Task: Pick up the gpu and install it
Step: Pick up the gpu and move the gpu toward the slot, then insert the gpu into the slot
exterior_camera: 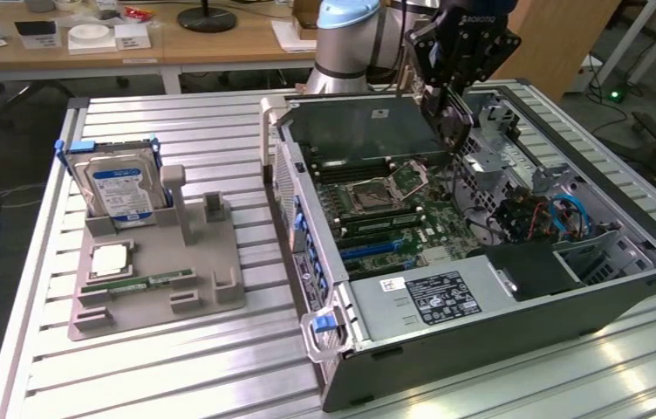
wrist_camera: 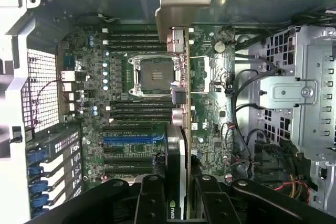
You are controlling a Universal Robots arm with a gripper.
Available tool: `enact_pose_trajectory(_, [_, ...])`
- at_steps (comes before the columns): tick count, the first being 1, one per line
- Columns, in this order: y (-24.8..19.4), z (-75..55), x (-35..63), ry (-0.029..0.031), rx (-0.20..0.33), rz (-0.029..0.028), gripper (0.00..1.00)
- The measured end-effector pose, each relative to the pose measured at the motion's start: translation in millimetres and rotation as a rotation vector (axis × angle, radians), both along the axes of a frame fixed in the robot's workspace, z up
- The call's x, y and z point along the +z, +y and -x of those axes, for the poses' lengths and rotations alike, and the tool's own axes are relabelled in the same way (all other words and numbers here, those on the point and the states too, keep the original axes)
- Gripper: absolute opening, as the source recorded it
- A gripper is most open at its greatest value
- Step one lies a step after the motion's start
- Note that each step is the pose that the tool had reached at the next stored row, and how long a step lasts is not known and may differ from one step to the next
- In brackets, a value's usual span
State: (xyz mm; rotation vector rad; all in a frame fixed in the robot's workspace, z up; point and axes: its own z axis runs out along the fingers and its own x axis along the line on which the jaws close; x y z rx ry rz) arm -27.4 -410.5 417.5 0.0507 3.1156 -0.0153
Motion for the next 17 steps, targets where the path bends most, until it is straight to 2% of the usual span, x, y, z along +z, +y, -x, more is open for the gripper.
enact_pose_trajectory(13, [0.0,0.0,0.0,0.0000,0.002,0.0000,0.27])
enact_pose_trajectory(17, [0.0,0.0,0.0,0.0000,0.043,0.0001,0.27])
